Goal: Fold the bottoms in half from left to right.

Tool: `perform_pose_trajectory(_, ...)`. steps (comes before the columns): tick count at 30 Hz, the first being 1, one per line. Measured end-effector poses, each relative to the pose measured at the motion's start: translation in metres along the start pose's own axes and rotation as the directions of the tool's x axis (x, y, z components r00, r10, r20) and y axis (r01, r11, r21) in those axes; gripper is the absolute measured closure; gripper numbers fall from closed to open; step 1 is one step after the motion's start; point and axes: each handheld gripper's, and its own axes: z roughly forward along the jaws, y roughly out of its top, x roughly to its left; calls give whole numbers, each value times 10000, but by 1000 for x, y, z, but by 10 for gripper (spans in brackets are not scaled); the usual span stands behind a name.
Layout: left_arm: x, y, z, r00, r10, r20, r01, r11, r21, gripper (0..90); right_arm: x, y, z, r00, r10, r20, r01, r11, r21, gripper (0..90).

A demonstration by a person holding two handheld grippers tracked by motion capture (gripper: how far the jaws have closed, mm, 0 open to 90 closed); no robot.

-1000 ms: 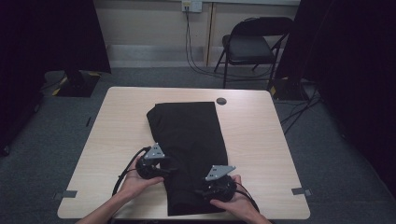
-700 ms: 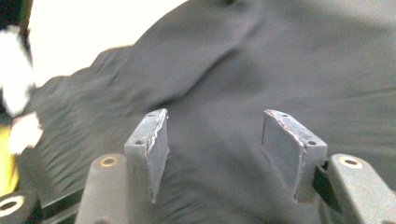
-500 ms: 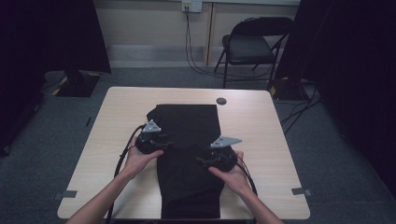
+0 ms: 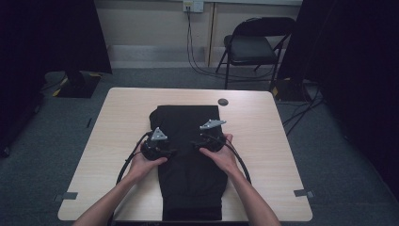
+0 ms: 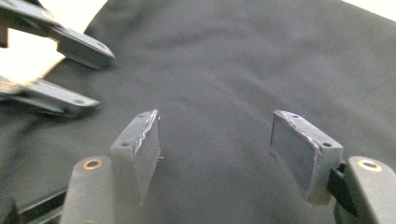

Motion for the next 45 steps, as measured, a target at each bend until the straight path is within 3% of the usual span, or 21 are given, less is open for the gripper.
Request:
perform_pose_trajectory(4, 1, -6, -3, 9995, -231, 232, 235, 9996, -168, 479, -1, -11, 17, 9993, 270, 244, -279, 9990, 339, 297)
perform_pose_trajectory(8, 2, -3, -12, 9956, -281, 895, 233, 9983, 535, 514, 5, -19, 15, 9996, 80, 272, -90, 9992, 382, 294)
perform_pose_trajectory(10, 4, -2, -18, 9932, -316, 1123, 289, 9992, 260, 508, 10, -23, 13, 9996, -109, 270, 100, 9995, 308, 296)
perform_pose_trajectory(11, 8, -1, -21, 9942, -447, 977, 441, 9990, 78, 487, 14, -29, 9, 9997, -126, 213, 123, 9998, 124, 296)
perform_pose_trajectory(15, 16, 0, -24, 9963, -714, 479, 721, 9973, -123, 474, 24, -36, 1, 9997, -246, 19, 246, 9995, 209, 297)
perform_pose_trajectory(18, 18, -2, -24, 9959, -788, 445, 790, 9969, -25, 474, 30, -42, -4, 9996, -291, -72, 291, 9995, 73, 297)
perform_pose_trajectory(27, 17, 0, -30, 9985, -534, 128, 540, 9974, -468, 470, 59, -63, -31, 9993, -358, -124, 362, 9988, 342, 298)
perform_pose_trajectory(32, 16, -6, -22, 9989, -475, 17, 475, 9989, -28, 483, 67, -71, -44, 9992, -364, -137, 371, 9977, 570, 298)
perform_pose_trajectory(33, 12, -10, -16, 9997, -186, 186, 180, 9993, 339, 483, 69, -73, -47, 9993, -350, -162, 359, 9974, 627, 298)
perform_pose_trajectory(34, 10, -11, -15, 9999, 4, 132, -8, 9995, 309, 478, 73, -76, -54, 9990, -366, -266, 387, 9959, 822, 297)
perform_pose_trajectory(38, 1, -10, -15, 9998, 83, 159, -91, 9988, 480, 474, 72, -79, -61, 9975, -311, -633, 374, 9941, 1017, 295)
perform_pose_trajectory(40, 1, -11, -16, 9997, 39, 232, -50, 9989, 467, 472, 69, -77, -61, 9969, -70, -779, 149, 9948, 1011, 303)
perform_pose_trajectory(43, -1, -14, -20, 9996, 121, 257, -133, 9989, 455, 473, 59, -68, -59, 9989, -189, -436, 213, 9982, 558, 302)
perform_pose_trajectory(45, -2, -17, -23, 9994, 178, 308, -192, 9988, 445, 473, 51, -61, -57, 9993, -4, -374, 13, 9997, 243, 302)
